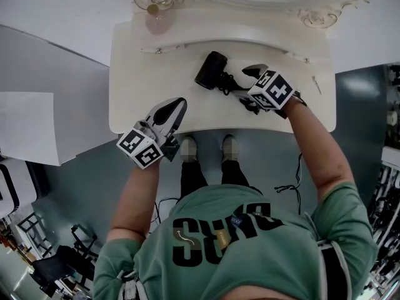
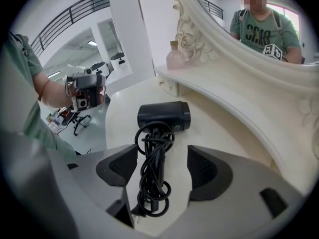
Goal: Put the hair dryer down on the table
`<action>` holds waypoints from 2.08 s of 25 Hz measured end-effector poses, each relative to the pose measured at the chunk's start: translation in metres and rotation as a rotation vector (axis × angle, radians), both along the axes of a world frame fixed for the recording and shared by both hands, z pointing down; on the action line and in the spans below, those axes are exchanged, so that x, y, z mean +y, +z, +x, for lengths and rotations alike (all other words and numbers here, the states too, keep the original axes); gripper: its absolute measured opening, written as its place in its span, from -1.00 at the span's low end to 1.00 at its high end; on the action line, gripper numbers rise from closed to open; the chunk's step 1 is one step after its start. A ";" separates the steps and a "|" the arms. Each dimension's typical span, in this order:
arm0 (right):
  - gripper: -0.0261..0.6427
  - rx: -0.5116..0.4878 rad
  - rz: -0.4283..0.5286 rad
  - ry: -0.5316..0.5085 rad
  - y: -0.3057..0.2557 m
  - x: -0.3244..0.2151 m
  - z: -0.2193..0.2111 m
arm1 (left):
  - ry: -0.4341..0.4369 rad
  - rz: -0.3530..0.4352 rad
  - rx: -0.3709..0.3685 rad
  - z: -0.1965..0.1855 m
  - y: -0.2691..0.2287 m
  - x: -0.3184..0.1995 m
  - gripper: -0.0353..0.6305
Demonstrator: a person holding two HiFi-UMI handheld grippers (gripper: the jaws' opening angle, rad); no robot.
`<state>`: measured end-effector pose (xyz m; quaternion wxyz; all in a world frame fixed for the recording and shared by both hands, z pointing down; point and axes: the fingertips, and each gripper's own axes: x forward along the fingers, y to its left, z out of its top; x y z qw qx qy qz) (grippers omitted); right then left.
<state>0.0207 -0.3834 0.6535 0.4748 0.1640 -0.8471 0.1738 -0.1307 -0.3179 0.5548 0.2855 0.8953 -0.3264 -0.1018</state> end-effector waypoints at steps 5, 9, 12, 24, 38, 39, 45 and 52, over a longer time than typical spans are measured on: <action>-0.01 -0.119 0.043 0.083 -0.042 -0.003 0.011 | -0.004 0.021 -0.004 0.000 -0.024 -0.003 -0.86; -0.02 -0.237 0.078 0.133 -0.084 0.001 0.018 | 0.003 0.050 -0.019 0.006 -0.052 -0.002 -0.86; -0.06 -0.295 0.132 0.145 -0.116 0.005 0.023 | 0.008 0.081 -0.028 0.010 -0.078 -0.003 -0.86; -0.36 -0.560 0.363 0.261 -0.256 0.015 0.060 | 0.004 0.210 -0.073 0.016 -0.177 0.008 -0.86; -0.89 -0.782 0.599 0.406 -0.364 0.051 0.101 | -0.021 0.336 -0.175 0.019 -0.248 0.032 -0.86; -0.92 -0.789 0.608 0.417 -0.364 0.052 0.105 | -0.021 0.342 -0.177 0.020 -0.250 0.033 -0.86; -0.94 -0.810 0.602 0.433 -0.357 0.062 0.113 | -0.034 0.361 -0.169 0.016 -0.261 0.034 -0.86; -0.94 -0.806 0.554 0.446 -0.338 0.059 0.114 | -0.049 0.352 -0.159 0.015 -0.255 0.032 -0.86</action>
